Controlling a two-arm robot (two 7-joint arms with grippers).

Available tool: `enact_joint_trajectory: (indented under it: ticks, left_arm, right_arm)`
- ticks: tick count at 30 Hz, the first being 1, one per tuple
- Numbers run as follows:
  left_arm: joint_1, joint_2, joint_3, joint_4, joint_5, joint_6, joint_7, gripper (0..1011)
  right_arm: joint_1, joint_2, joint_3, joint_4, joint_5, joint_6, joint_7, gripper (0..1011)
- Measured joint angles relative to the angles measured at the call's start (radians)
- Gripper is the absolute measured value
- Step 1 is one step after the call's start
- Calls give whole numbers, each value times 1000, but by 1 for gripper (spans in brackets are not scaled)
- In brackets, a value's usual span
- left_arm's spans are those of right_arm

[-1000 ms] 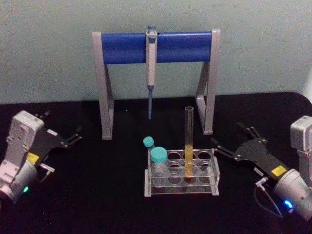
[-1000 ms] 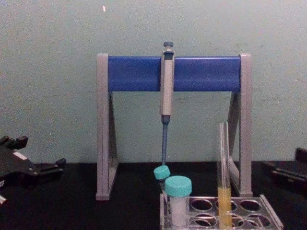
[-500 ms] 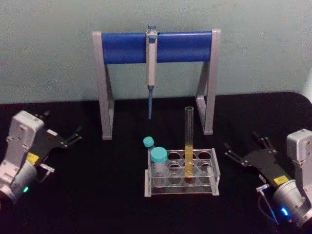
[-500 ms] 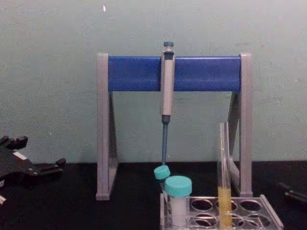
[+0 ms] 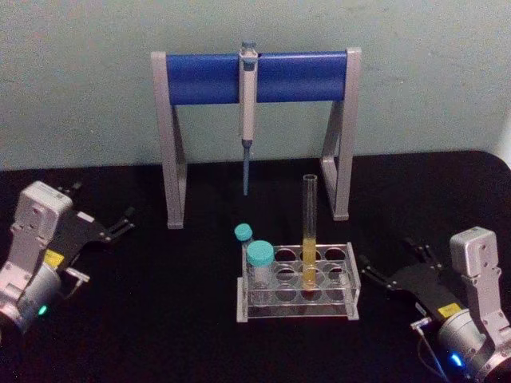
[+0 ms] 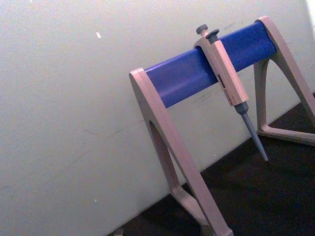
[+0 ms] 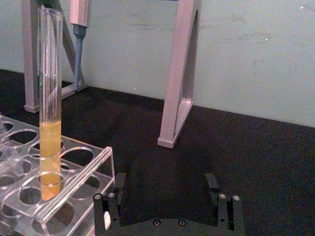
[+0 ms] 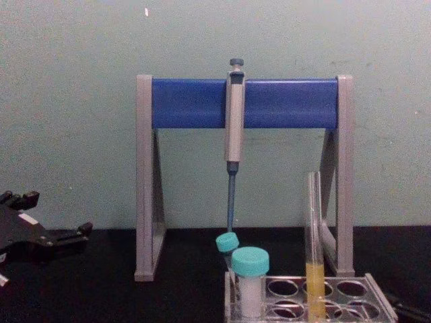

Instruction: Pick up the test tube from the test tube rack, shake it, then place it back into the test tube rack.

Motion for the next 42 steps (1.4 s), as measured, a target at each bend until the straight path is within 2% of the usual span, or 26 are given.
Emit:
enact_joint_trajectory:
  ticks: [7,42]
  left_arm:
    - [0,0,0,0,0,0,0,1010]
    - [0,0,0,0,0,0,0,1010]
  right_arm:
    - [2,-10,4,10,-16,5,18,1000]
    - [1,-8,3,8,-13,3,14,1000]
